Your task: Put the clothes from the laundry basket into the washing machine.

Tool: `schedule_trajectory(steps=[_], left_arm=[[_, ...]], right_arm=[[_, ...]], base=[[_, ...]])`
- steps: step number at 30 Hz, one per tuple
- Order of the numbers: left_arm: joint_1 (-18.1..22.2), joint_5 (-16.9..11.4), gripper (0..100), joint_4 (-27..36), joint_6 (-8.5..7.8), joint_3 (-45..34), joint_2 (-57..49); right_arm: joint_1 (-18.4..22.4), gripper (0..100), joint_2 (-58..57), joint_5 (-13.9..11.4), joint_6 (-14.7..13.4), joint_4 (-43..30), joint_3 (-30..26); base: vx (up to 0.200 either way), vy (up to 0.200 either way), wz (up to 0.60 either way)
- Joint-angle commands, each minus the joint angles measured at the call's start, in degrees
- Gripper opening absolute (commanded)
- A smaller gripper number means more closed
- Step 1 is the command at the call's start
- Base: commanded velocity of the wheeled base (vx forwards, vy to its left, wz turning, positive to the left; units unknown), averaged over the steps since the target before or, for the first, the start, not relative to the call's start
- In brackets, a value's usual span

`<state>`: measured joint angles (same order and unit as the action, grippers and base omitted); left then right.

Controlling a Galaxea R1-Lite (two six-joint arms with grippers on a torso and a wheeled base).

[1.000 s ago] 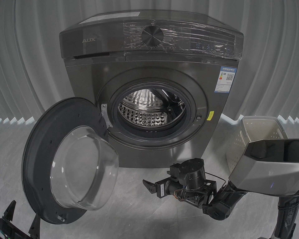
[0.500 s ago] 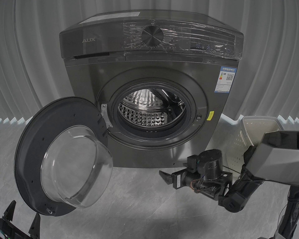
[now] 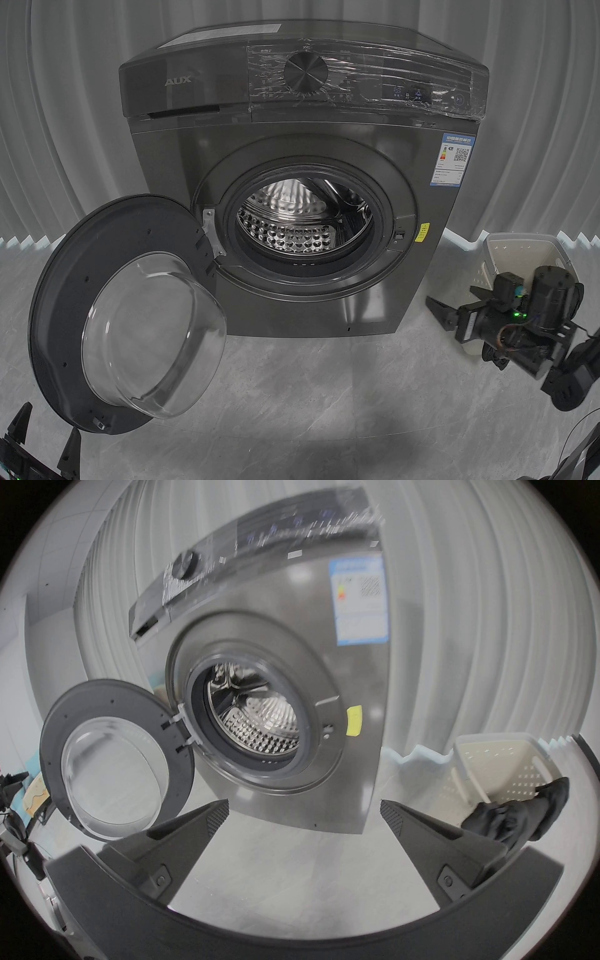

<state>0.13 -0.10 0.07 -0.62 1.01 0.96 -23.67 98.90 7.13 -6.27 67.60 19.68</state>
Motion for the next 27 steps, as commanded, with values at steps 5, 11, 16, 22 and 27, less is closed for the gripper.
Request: schedule_trajectory(steps=[5, 11, 16, 22, 27], left_arm=[[0.0, 0.0, 100, 0.0, 0.01, -0.9, -1.0], [0.0, 0.0, 100, 0.0, 0.01, -0.9, -1.0], [0.0, 0.0, 100, 0.0, 0.01, -0.9, -1.0], [0.0, 0.0, 100, 0.0, 0.01, -0.9, -1.0], [0.0, 0.0, 100, 0.0, 0.01, -0.9, -1.0]], right_arm=[[8.6, 100, -25.9, 0.0, 1.3, -0.4, -14.9], [11.6, 100, -36.9, -1.1, 3.9, -3.4, -19.7], [13.3, 100, -48.3, -1.1, 4.0, -16.0, -19.7], [14.2, 100, -67.5, -1.2, 4.6, -37.5, -19.7], [17.4, 100, -78.9, -2.1, 4.7, -44.8, -19.7]], base=[[0.0, 0.0, 0.0], [0.0, 0.0, 0.0], [0.0, 0.0, 0.0], [0.0, 0.0, 0.0], [0.0, 0.0, 0.0]])
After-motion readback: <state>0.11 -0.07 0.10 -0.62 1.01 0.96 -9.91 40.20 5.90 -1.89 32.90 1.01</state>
